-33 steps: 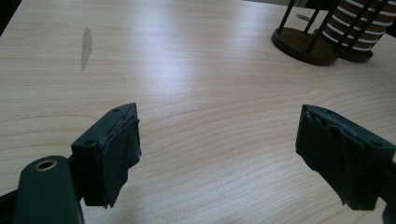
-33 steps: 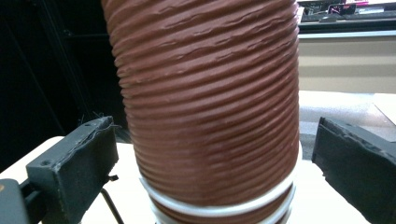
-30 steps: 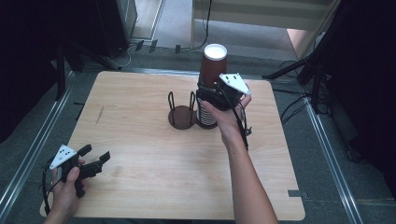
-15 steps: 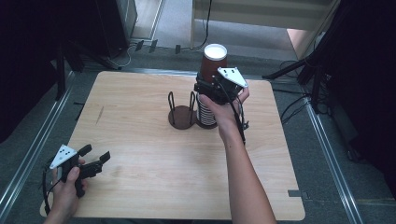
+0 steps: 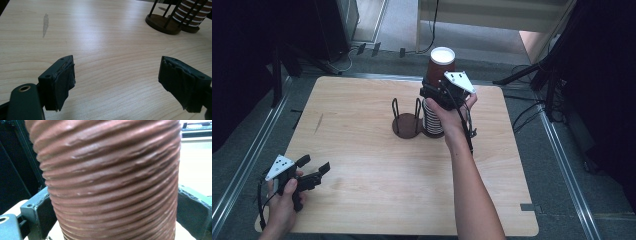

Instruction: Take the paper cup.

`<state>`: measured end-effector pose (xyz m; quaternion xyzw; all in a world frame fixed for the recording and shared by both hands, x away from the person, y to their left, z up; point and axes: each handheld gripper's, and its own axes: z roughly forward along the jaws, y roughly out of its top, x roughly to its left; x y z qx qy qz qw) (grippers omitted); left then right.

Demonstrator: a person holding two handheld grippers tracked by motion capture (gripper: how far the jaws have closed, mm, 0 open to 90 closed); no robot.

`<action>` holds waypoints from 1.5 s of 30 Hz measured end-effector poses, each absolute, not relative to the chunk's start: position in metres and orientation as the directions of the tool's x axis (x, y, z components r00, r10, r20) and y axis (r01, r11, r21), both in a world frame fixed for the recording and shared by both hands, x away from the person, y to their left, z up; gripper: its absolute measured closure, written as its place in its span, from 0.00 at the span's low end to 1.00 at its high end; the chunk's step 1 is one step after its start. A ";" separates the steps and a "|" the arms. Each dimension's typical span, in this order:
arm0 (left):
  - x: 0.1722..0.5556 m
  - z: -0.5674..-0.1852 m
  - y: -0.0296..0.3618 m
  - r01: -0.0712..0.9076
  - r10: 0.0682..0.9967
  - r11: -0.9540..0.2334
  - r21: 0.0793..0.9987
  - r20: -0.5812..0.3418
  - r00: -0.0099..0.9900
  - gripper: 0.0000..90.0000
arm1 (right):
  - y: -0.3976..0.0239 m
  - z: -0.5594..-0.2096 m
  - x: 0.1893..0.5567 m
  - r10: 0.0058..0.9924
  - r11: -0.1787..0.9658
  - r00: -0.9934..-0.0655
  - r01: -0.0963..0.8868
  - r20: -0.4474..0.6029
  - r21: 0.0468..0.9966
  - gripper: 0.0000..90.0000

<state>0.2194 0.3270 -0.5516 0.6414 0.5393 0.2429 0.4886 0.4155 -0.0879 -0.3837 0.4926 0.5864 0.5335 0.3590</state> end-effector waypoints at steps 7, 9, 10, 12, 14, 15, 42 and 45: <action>0.219 -0.552 0.327 0.454 0.930 0.055 0.889 -0.211 0.301 0.16 | -0.087 -0.381 0.414 0.961 -0.039 -0.262 0.179 0.086 0.983 0.09; 0.219 -0.552 0.327 0.454 0.930 0.055 0.889 -0.211 0.301 0.16 | -0.087 -0.380 0.413 0.962 -0.033 -0.262 0.174 0.078 0.984 0.09; 0.219 -0.552 0.327 0.454 0.930 0.055 0.889 -0.211 0.301 0.16 | -0.087 -0.380 0.413 0.963 -0.024 -0.261 0.169 0.068 0.985 0.10; 0.220 -0.552 0.327 0.456 0.930 0.054 0.888 -0.211 0.301 0.16 | -0.085 -0.378 0.412 0.965 -0.014 -0.256 0.159 0.055 0.987 0.11; 0.220 -0.552 0.327 0.456 0.931 0.054 0.888 -0.210 0.299 0.16 | -0.085 -0.374 0.412 0.965 -0.018 -0.256 0.158 0.059 0.987 0.11; 0.220 -0.552 0.327 0.456 0.931 0.054 0.888 -0.210 0.299 0.16 | -0.085 -0.374 0.412 0.965 -0.018 -0.256 0.158 0.059 0.987 0.11; 0.220 -0.552 0.327 0.459 0.932 0.056 0.887 -0.211 0.293 0.16 | -0.078 -0.336 0.411 0.968 -0.022 -0.244 0.140 0.056 0.990 0.12; 0.220 -0.552 0.327 0.458 0.932 0.057 0.887 -0.213 0.295 0.16 | -0.077 -0.332 0.410 0.969 -0.015 -0.243 0.131 0.046 0.991 0.12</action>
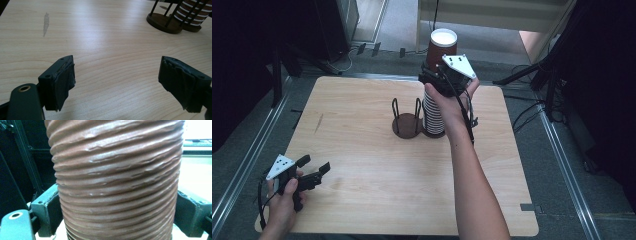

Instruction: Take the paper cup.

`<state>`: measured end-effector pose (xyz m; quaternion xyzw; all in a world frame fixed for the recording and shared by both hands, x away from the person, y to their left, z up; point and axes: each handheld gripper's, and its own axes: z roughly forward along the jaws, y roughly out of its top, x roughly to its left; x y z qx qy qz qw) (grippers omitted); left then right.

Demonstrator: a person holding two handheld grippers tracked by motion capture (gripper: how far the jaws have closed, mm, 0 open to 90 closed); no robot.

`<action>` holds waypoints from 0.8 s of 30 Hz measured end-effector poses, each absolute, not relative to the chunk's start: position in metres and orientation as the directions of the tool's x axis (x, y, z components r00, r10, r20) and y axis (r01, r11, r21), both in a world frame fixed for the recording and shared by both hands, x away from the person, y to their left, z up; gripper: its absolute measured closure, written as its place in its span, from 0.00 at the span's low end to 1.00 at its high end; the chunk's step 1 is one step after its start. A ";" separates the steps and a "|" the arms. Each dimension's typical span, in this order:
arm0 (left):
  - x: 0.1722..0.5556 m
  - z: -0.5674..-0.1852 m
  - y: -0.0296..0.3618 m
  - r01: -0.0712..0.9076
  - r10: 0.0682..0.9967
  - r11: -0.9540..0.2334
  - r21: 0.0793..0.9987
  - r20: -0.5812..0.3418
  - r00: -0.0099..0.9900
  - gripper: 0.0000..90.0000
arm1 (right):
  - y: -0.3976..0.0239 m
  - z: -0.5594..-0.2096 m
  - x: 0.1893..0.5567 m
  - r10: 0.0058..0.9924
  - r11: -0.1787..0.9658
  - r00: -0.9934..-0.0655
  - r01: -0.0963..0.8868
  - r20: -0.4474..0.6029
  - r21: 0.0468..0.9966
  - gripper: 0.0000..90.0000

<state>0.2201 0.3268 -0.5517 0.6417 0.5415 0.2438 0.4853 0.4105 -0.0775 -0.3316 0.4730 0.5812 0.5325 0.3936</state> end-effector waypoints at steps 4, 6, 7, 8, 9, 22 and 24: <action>0.220 -0.552 0.327 0.459 0.931 0.058 0.887 -0.214 0.294 0.16 | -0.077 -0.322 0.410 0.972 -0.034 -0.229 0.112 0.059 0.993 0.13; 0.221 -0.552 0.327 0.459 0.931 0.060 0.887 -0.215 0.293 0.16 | -0.077 -0.320 0.409 0.971 -0.040 -0.229 0.109 0.064 0.993 0.13; 0.221 -0.552 0.327 0.458 0.932 0.060 0.887 -0.214 0.293 0.16 | -0.078 -0.316 0.408 0.973 -0.038 -0.222 0.098 0.059 0.994 0.13; 0.221 -0.552 0.327 0.458 0.932 0.060 0.887 -0.214 0.293 0.16 | -0.078 -0.316 0.408 0.973 -0.038 -0.222 0.098 0.059 0.994 0.13; 0.220 -0.552 0.326 0.458 0.932 0.060 0.887 -0.214 0.293 0.16 | -0.078 -0.312 0.406 0.974 -0.041 -0.217 0.092 0.061 0.995 0.13; 0.220 -0.552 0.326 0.460 0.932 0.057 0.886 -0.212 0.293 0.16 | -0.088 -0.298 0.399 0.983 -0.033 -0.179 0.069 0.045 0.997 0.14; 0.220 -0.552 0.326 0.459 0.933 0.057 0.887 -0.211 0.292 0.16 | -0.089 -0.297 0.399 0.982 -0.034 -0.184 0.068 0.046 0.997 0.14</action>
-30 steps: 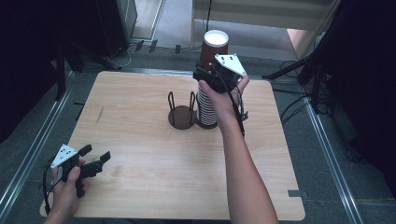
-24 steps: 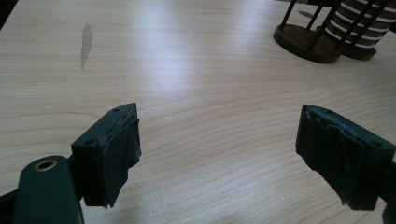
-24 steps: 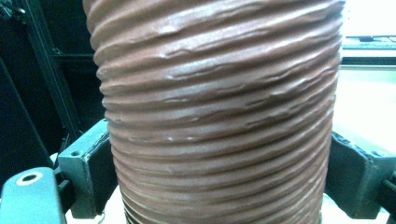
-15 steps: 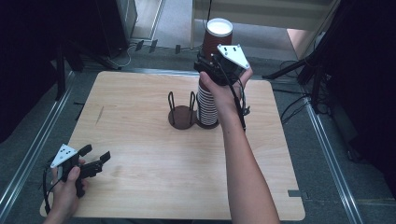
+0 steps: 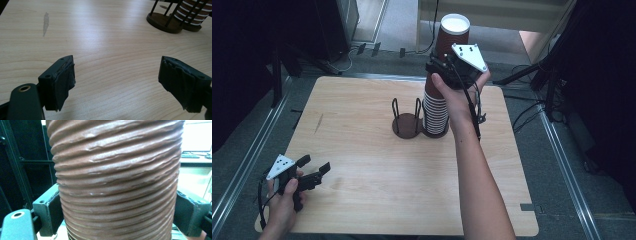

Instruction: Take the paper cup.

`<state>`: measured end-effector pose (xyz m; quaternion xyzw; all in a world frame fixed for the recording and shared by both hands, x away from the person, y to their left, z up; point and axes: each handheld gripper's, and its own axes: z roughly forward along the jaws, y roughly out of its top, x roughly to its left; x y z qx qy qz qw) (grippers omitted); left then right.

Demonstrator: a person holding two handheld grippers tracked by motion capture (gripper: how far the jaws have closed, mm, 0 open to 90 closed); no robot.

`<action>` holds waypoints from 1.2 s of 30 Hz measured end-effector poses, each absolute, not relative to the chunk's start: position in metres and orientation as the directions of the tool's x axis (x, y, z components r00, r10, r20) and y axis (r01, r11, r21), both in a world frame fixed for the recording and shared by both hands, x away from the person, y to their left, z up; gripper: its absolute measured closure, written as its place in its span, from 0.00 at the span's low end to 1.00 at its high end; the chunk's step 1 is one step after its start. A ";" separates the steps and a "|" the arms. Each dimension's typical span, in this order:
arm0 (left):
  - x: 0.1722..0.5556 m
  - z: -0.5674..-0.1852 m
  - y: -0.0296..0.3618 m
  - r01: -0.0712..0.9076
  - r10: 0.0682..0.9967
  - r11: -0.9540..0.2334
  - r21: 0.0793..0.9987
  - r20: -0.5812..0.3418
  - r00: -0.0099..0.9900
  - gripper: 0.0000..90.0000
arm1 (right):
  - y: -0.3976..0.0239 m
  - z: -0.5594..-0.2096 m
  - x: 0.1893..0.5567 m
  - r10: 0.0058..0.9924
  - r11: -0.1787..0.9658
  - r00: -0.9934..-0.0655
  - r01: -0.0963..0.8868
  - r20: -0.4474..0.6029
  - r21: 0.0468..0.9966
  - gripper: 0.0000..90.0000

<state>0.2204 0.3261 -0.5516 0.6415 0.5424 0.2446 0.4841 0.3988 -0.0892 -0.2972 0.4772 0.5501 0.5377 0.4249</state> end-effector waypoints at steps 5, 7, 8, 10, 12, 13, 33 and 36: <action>0.220 -0.552 0.326 0.459 0.933 0.056 0.887 -0.210 0.291 0.16 | -0.092 -0.294 0.396 0.978 -0.042 -0.203 0.059 0.053 0.997 0.14; 0.221 -0.552 0.326 0.460 0.934 0.057 0.886 -0.210 0.290 0.16 | -0.095 -0.292 0.394 0.979 -0.042 -0.195 0.055 0.052 0.998 0.14; 0.221 -0.552 0.326 0.460 0.934 0.057 0.886 -0.210 0.290 0.16 | -0.095 -0.292 0.394 0.979 -0.042 -0.195 0.055 0.052 0.998 0.14; 0.221 -0.552 0.326 0.464 0.935 0.058 0.884 -0.211 0.286 0.16 | -0.099 -0.291 0.392 0.981 -0.040 -0.190 0.053 0.049 0.998 0.13; 0.221 -0.552 0.325 0.461 0.934 0.052 0.886 -0.206 0.290 0.16 | -0.102 -0.291 0.390 0.981 -0.040 -0.187 0.054 0.050 0.998 0.13; 0.221 -0.552 0.325 0.461 0.935 0.050 0.886 -0.204 0.290 0.16 | -0.103 -0.291 0.389 0.982 -0.039 -0.183 0.054 0.048 0.998 0.13; 0.222 -0.552 0.325 0.469 0.934 0.054 0.881 -0.210 0.288 0.16 | -0.123 -0.301 0.365 0.984 -0.009 -0.175 0.047 0.017 0.999 0.13; 0.222 -0.552 0.326 0.471 0.934 0.053 0.881 -0.210 0.288 0.16 | -0.129 -0.304 0.357 0.984 -0.009 -0.178 0.042 0.016 0.999 0.13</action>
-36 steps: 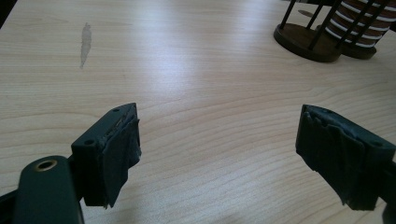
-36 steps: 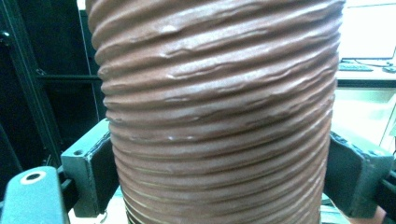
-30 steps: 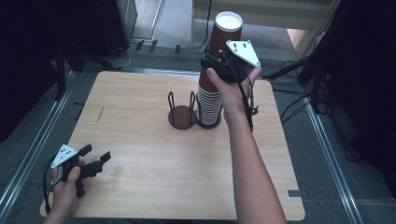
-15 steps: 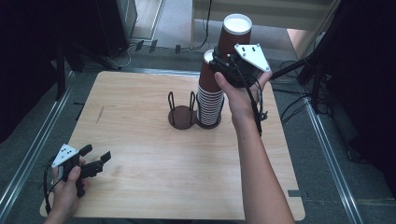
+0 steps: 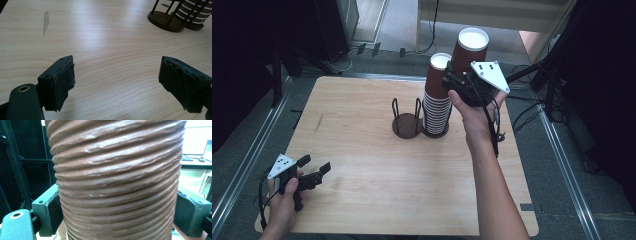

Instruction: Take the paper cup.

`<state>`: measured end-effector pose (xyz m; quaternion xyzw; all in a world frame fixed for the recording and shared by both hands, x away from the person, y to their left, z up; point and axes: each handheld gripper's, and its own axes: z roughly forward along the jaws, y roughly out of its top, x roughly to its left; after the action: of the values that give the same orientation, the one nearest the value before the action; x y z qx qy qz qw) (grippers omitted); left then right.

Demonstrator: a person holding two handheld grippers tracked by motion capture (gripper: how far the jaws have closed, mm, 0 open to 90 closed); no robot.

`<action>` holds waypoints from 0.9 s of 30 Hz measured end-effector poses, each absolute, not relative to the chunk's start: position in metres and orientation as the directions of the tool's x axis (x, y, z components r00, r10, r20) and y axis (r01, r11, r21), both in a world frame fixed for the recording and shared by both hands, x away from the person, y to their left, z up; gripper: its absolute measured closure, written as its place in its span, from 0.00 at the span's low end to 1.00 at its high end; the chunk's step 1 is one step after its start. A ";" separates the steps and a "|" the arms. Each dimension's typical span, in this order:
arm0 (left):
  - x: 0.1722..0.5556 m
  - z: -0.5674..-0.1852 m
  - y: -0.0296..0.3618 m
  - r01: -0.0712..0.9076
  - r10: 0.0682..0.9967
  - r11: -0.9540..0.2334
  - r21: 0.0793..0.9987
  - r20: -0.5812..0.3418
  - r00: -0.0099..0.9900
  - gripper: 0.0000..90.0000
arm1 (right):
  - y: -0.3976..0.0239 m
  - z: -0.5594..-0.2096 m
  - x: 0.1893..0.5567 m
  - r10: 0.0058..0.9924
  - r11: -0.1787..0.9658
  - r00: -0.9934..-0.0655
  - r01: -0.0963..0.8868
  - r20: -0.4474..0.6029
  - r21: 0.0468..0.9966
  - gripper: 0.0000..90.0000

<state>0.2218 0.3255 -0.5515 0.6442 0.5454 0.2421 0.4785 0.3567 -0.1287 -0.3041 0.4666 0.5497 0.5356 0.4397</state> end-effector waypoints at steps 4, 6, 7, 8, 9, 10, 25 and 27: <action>0.222 -0.551 0.325 0.471 0.935 0.052 0.880 -0.209 0.286 0.16 | -0.133 -0.304 0.351 0.984 -0.021 -0.173 0.038 0.027 0.999 0.13; 0.222 -0.551 0.325 0.471 0.935 0.052 0.880 -0.209 0.287 0.16 | -0.136 -0.303 0.348 0.984 -0.027 -0.176 0.035 0.033 0.999 0.13; 0.222 -0.551 0.325 0.472 0.935 0.052 0.880 -0.209 0.286 0.16 | -0.138 -0.302 0.345 0.984 -0.024 -0.176 0.031 0.029 0.999 0.13; 0.222 -0.551 0.325 0.472 0.935 0.052 0.880 -0.209 0.286 0.16 | -0.138 -0.302 0.345 0.984 -0.024 -0.176 0.031 0.029 0.999 0.13; 0.222 -0.552 0.325 0.473 0.936 0.052 0.880 -0.208 0.284 0.16 | -0.139 -0.303 0.340 0.983 -0.029 -0.181 0.029 0.033 0.999 0.13; 0.222 -0.551 0.325 0.473 0.937 0.052 0.880 -0.207 0.282 0.16 | -0.139 -0.305 0.338 0.983 -0.028 -0.183 0.029 0.033 0.999 0.13; 0.223 -0.551 0.322 0.486 0.948 0.047 0.873 -0.193 0.254 0.15 | -0.155 -0.343 0.317 0.984 -0.016 -0.174 0.072 0.028 0.997 0.13; 0.224 -0.551 0.320 0.499 0.949 0.030 0.866 -0.181 0.257 0.15 | -0.158 -0.352 0.312 0.985 -0.001 -0.170 0.079 0.014 0.997 0.13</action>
<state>0.2239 0.3199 -0.5514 0.6505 0.5565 0.2485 0.4533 0.3119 -0.1580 -0.3518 0.4766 0.5583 0.5228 0.4333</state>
